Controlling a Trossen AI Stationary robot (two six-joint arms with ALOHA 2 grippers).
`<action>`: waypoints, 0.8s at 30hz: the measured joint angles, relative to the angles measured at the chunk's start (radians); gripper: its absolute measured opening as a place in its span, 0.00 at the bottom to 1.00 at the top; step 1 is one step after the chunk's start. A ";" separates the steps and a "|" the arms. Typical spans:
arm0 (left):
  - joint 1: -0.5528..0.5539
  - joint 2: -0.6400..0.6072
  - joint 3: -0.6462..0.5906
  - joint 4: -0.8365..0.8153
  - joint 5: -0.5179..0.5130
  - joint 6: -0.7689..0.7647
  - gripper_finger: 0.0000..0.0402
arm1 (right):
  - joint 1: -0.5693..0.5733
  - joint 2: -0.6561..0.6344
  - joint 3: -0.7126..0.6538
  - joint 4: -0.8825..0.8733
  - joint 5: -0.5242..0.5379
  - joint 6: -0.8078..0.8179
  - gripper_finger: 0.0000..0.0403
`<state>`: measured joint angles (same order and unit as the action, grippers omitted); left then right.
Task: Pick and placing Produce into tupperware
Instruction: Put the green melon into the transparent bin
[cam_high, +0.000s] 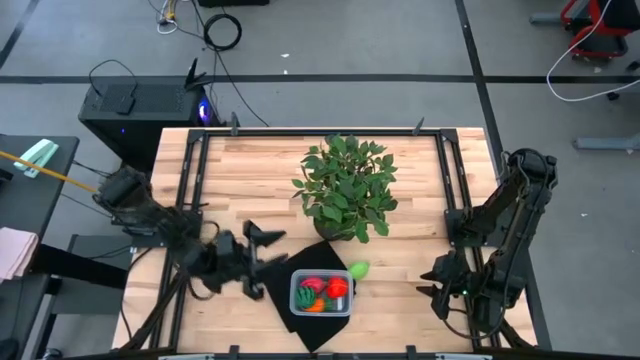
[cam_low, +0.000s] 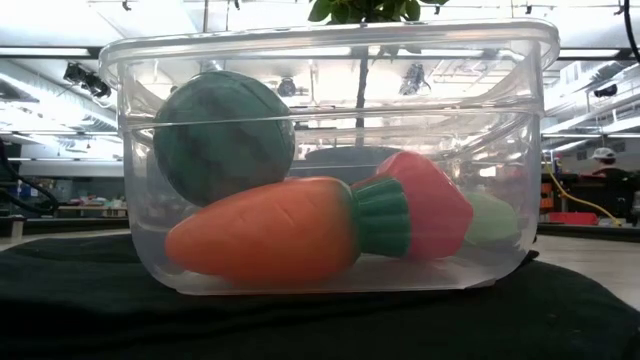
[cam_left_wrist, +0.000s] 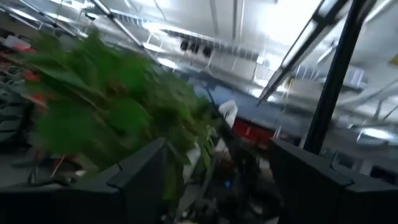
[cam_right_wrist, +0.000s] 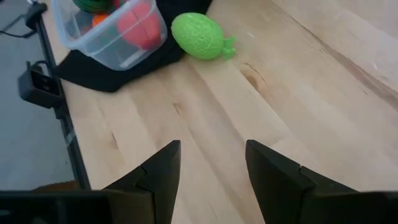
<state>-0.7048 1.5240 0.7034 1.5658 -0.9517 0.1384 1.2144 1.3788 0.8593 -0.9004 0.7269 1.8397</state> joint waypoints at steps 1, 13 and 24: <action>0.004 -0.041 -0.043 0.008 0.006 -0.015 0.69 | 0.000 0.000 0.000 0.009 0.010 -0.001 0.46; 0.114 -0.489 -0.493 -0.035 0.056 -0.073 0.46 | -0.026 0.000 0.000 0.022 0.028 0.020 0.46; 0.270 -0.644 -0.692 -0.225 0.202 -0.275 0.32 | -0.103 0.000 0.000 0.052 0.028 0.074 0.46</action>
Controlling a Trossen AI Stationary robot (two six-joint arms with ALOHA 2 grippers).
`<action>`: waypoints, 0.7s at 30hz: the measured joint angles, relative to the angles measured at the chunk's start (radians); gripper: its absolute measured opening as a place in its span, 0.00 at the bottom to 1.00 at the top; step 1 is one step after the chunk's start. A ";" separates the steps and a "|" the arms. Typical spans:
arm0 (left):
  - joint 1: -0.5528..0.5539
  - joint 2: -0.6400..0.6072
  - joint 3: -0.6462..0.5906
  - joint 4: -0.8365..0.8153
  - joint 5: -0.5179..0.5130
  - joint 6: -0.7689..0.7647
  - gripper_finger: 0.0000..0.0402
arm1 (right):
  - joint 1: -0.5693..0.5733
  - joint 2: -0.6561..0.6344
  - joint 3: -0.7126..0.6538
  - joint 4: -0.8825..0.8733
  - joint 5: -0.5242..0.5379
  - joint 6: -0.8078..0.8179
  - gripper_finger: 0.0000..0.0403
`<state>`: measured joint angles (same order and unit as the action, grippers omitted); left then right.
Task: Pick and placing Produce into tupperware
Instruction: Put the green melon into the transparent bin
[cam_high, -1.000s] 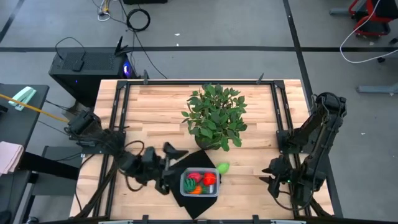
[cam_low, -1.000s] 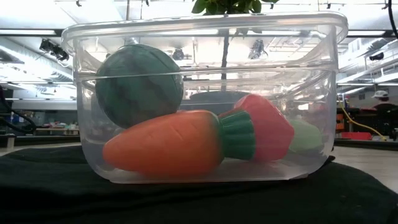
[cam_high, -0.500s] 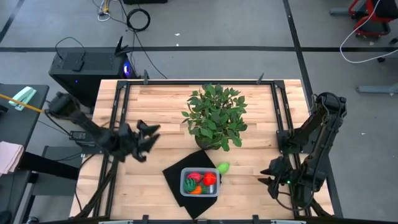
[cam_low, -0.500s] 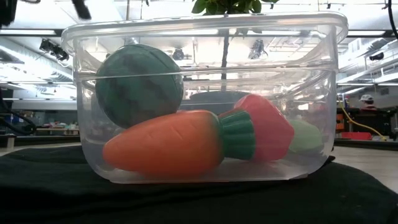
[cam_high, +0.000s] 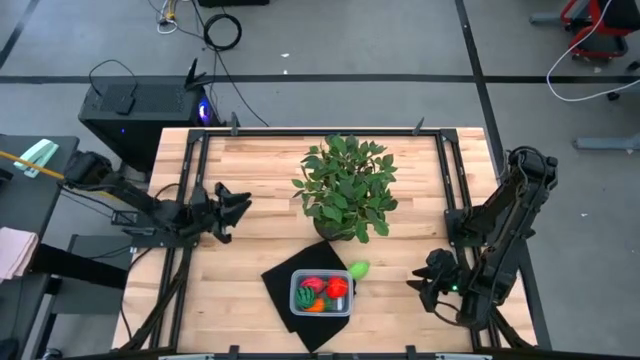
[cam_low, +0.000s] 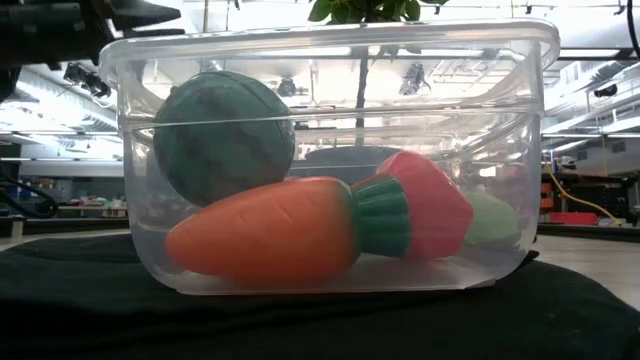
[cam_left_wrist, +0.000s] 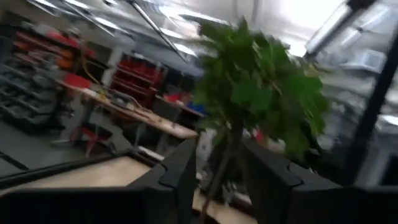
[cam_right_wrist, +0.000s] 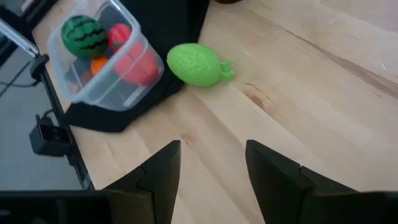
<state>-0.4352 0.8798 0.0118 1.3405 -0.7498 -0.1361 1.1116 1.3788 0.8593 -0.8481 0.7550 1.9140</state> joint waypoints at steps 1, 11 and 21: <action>0.020 -0.001 0.001 -0.036 0.029 -0.027 0.31 | -0.009 0.000 0.000 0.006 0.000 -0.005 0.46; 0.163 -0.005 0.003 -0.272 0.233 -0.072 0.27 | -0.157 0.000 0.000 0.008 -0.056 -0.168 0.46; 0.276 -0.006 0.004 -0.293 0.231 -0.037 0.27 | -0.357 0.000 -0.157 0.321 -0.213 -0.426 0.46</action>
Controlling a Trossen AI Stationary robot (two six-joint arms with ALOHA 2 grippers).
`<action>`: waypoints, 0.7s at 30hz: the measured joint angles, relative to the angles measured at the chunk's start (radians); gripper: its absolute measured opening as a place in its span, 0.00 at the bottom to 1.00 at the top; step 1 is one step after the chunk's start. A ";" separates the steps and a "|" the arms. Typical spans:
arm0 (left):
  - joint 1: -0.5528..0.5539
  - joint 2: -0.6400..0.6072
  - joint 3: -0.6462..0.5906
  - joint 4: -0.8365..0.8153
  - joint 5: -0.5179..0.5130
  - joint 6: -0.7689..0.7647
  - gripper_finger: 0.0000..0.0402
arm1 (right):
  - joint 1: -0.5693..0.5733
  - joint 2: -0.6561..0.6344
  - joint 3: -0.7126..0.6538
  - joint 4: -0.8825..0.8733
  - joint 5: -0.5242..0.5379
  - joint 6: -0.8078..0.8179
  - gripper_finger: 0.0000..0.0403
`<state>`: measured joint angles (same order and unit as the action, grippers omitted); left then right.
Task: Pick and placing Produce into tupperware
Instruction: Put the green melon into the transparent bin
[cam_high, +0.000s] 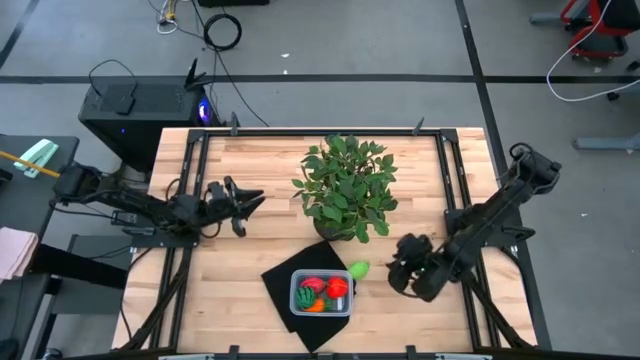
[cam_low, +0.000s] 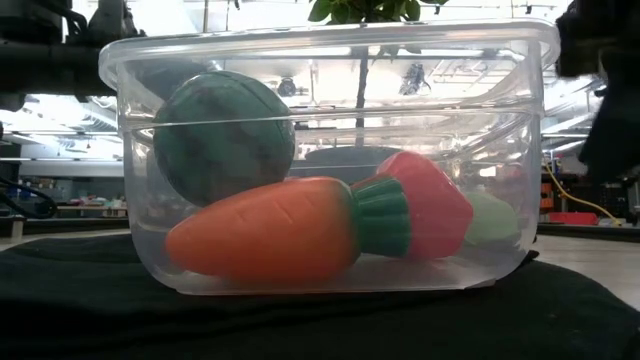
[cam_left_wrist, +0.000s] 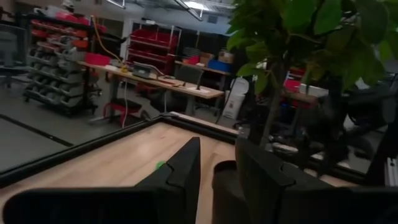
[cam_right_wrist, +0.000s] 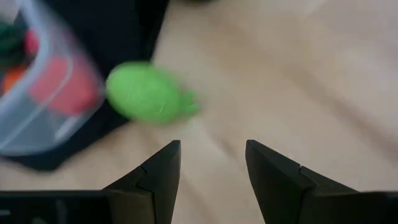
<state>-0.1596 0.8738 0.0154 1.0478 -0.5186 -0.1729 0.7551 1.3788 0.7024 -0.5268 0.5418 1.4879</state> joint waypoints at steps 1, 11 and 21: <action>0.003 0.000 0.000 0.001 0.000 -0.004 0.27 | -0.016 0.000 -0.029 0.084 -0.032 -0.048 0.46; 0.005 0.000 0.001 0.001 0.025 -0.052 0.27 | -0.220 -0.008 -0.006 0.211 -0.303 -0.696 0.46; 0.004 0.000 0.001 -0.020 0.025 -0.077 0.27 | -0.384 -0.004 0.012 0.195 -0.373 -1.238 0.49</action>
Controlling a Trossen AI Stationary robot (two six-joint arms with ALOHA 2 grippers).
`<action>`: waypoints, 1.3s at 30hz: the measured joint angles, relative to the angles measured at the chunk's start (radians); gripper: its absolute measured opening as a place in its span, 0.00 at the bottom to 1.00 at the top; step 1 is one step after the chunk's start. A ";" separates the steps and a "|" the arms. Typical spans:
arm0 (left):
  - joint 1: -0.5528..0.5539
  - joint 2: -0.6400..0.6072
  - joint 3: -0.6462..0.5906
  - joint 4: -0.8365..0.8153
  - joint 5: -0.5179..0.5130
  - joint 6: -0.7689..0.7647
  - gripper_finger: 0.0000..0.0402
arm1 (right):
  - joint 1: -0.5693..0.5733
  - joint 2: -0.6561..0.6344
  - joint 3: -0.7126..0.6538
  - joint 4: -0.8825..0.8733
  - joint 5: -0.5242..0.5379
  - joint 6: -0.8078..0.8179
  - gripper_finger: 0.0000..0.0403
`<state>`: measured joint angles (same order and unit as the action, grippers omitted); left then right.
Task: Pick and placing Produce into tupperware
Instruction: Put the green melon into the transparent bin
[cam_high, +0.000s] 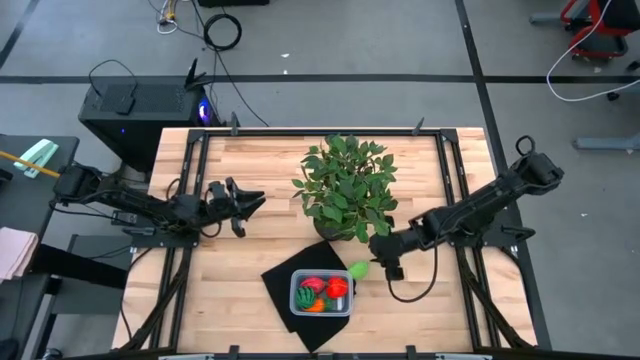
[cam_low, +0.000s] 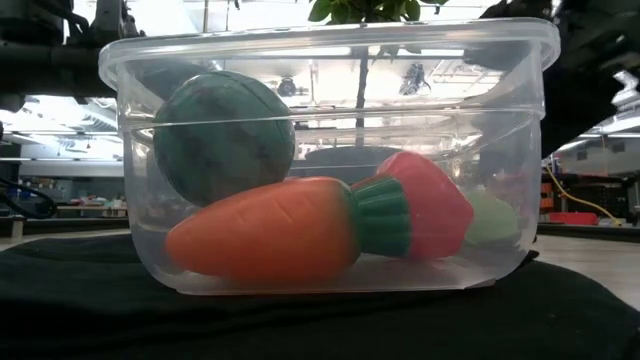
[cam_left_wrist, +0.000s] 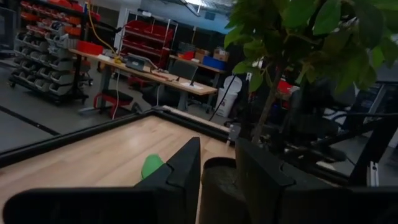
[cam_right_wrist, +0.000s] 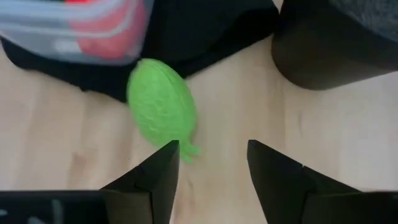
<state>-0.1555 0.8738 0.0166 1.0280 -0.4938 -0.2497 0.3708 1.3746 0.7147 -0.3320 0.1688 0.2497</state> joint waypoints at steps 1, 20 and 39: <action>0.000 0.000 0.000 -0.009 0.000 -0.002 0.27 | -0.013 0.000 0.000 0.000 -0.005 -0.019 0.51; 0.000 0.000 0.000 -0.062 0.000 -0.054 0.27 | -0.062 0.092 0.000 0.088 -0.030 -0.076 0.90; 0.000 0.000 0.000 -0.078 0.002 -0.081 0.27 | -0.069 0.242 0.093 0.130 -0.297 -0.229 0.89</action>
<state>-0.1555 0.8738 0.0166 0.9501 -0.4923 -0.3309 0.3016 1.6166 0.8072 -0.2024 -0.1281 0.0205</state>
